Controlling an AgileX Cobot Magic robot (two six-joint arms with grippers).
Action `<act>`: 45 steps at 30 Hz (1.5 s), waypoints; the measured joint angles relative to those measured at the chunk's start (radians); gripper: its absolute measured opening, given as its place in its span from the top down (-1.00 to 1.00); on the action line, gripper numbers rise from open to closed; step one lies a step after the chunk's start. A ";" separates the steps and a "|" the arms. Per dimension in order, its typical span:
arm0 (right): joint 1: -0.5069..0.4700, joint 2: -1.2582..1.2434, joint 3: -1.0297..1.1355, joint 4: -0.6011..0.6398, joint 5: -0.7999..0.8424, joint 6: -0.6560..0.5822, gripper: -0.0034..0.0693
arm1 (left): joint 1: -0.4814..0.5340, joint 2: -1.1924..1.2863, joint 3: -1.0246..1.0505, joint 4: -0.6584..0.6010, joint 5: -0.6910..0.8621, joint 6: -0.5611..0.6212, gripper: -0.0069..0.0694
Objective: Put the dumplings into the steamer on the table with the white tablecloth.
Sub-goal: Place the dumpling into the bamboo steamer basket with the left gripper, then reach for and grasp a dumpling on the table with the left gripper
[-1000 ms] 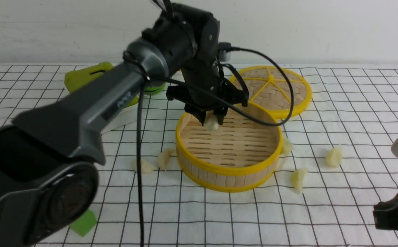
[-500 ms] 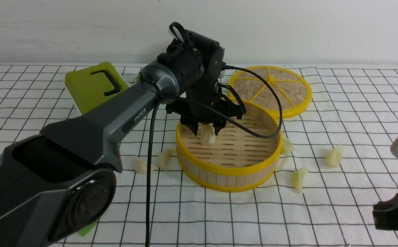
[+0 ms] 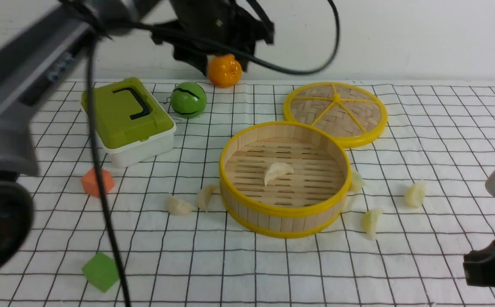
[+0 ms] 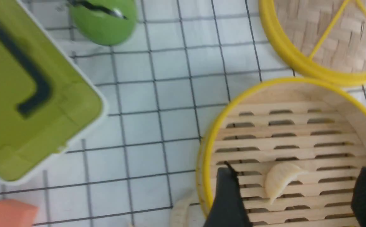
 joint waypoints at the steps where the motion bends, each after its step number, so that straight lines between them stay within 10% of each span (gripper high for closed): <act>1: 0.000 0.000 0.000 0.000 0.000 0.000 0.82 | 0.022 -0.031 0.030 0.002 0.000 0.000 -0.47; 16: 0.000 0.000 0.000 0.008 -0.002 0.000 0.80 | 0.196 -0.052 0.778 -0.179 -0.251 -0.111 -0.30; 30: 0.000 0.000 0.000 0.014 -0.019 0.000 0.77 | 0.196 0.051 0.775 -0.291 -0.421 -0.131 -0.07; 45: 0.000 0.000 0.000 0.020 -0.020 0.000 0.74 | 0.189 -0.029 0.518 -0.283 -0.164 0.055 -0.05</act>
